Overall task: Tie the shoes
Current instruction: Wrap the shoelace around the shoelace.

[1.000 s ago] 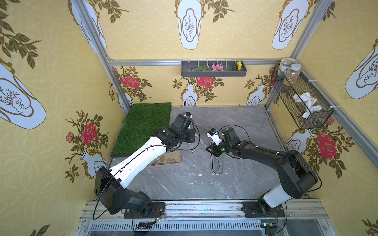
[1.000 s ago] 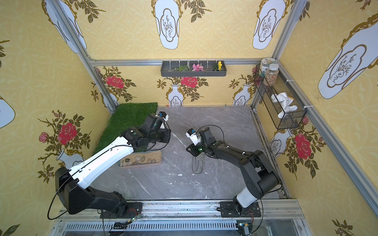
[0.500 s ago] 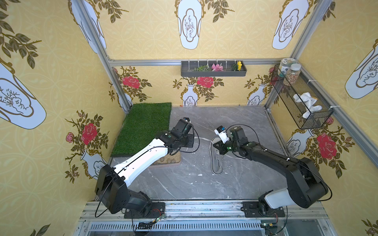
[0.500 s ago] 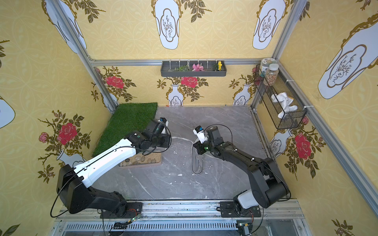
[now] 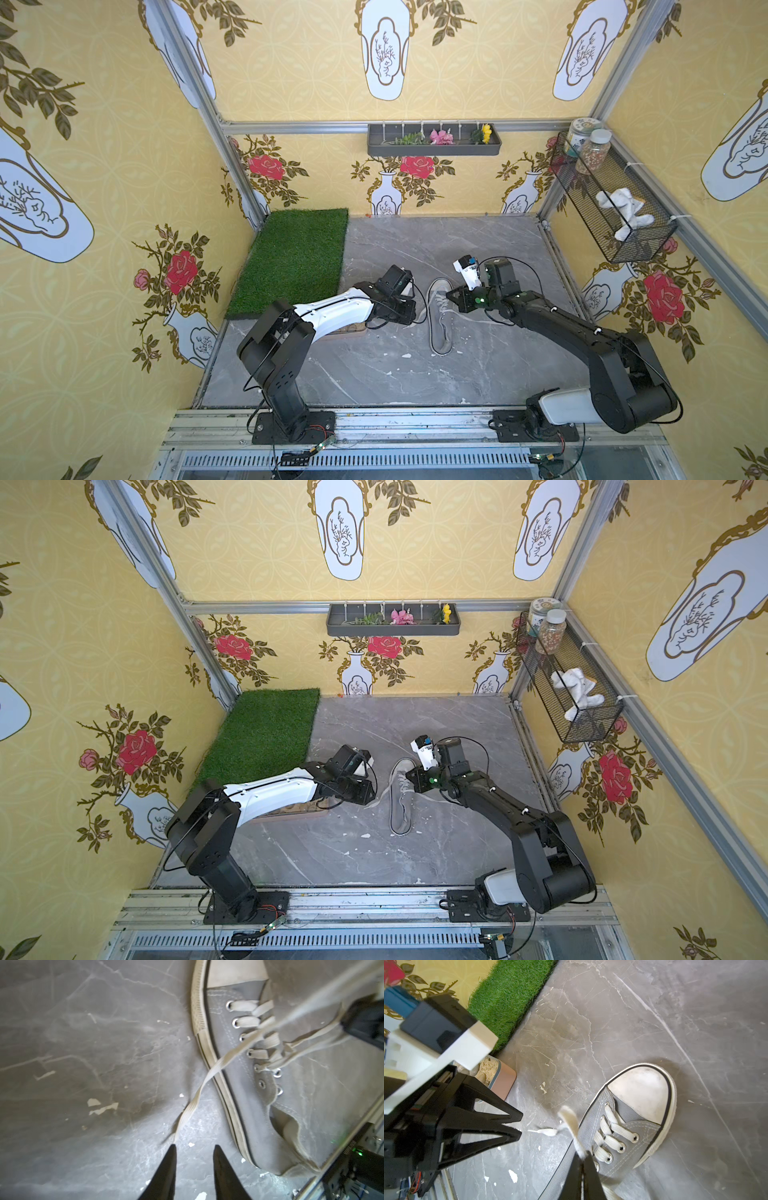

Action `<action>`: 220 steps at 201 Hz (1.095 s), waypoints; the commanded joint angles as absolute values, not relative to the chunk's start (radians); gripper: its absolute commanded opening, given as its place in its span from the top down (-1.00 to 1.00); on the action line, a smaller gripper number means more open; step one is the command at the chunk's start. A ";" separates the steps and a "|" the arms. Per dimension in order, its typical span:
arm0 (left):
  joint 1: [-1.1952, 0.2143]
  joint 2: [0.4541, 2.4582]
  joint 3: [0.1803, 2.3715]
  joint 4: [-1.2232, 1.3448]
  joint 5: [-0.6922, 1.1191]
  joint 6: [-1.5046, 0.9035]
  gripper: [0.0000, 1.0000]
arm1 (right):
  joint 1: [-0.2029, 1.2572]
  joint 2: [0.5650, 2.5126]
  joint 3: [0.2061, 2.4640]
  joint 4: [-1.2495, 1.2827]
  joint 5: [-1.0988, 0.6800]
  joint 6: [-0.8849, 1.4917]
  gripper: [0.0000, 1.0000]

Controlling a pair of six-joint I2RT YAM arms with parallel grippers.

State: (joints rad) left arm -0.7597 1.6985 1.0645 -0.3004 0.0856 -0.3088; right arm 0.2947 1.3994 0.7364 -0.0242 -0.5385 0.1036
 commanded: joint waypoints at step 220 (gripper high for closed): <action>-0.612 1.969 1.437 -0.272 0.756 0.417 -0.15 | 0.273 1.391 0.677 0.134 -0.684 0.103 0.85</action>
State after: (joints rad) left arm -0.6209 1.9263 1.3792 -0.1474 0.6319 0.3164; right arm 0.2737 1.3952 0.6777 0.1051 -0.6758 0.1204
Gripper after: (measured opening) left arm 0.574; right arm 0.080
